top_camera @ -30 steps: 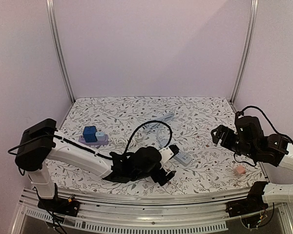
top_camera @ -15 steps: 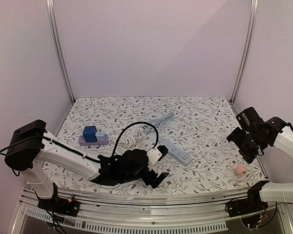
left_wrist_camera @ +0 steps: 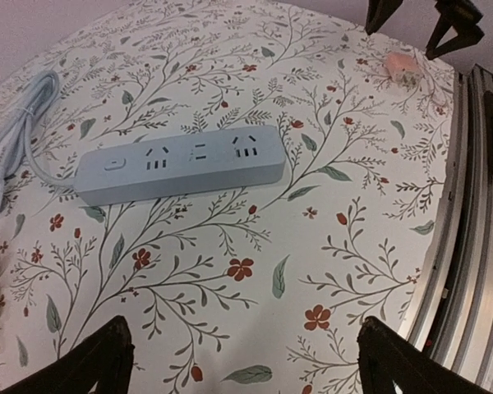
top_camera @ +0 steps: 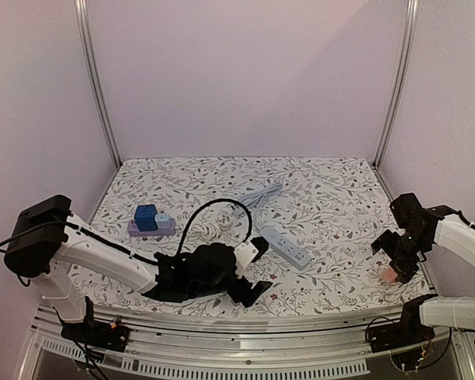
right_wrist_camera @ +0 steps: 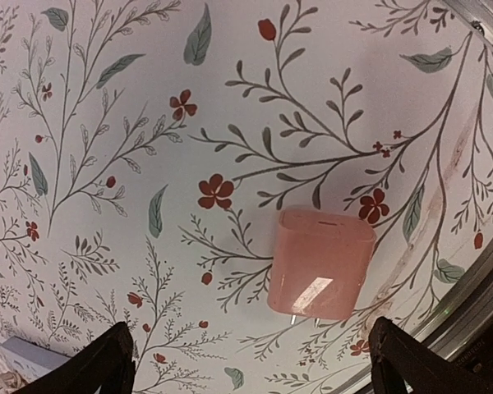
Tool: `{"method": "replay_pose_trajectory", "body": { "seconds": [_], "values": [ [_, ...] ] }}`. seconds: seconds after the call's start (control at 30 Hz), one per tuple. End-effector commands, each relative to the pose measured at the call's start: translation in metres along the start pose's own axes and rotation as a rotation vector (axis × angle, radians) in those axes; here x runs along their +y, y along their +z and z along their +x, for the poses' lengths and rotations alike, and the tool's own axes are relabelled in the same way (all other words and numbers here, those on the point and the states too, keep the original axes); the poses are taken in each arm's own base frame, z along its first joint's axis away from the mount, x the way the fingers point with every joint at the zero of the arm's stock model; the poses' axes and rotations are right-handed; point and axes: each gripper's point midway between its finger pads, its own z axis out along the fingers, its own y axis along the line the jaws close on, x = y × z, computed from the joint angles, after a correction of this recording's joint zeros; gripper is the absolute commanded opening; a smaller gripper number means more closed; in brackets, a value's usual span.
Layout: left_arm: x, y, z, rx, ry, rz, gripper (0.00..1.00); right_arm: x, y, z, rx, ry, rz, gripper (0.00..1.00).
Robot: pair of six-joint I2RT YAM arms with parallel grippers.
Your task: Insert the plug
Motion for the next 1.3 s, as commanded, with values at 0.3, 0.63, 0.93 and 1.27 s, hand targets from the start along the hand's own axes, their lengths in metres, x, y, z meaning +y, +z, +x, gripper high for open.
{"method": "replay_pose_trajectory", "body": {
  "seconds": [0.3,0.63,0.93,1.27],
  "values": [
    [-0.004,-0.004,-0.009,-0.023,-0.036,0.053,0.92,-0.001,0.029,-0.009,0.016,-0.022,0.023,0.95],
    [-0.004,-0.001,-0.006,-0.014,-0.038,0.063,0.90,-0.002,0.043,-0.008,0.046,-0.018,0.050,0.86],
    [-0.002,0.001,-0.004,-0.007,-0.039,0.060,0.88,0.003,0.040,-0.010,0.035,-0.040,0.017,0.67],
    [-0.002,0.004,-0.002,0.000,-0.040,0.061,0.87,0.017,0.049,0.003,0.106,-0.111,-0.057,0.49]
  ]
}}
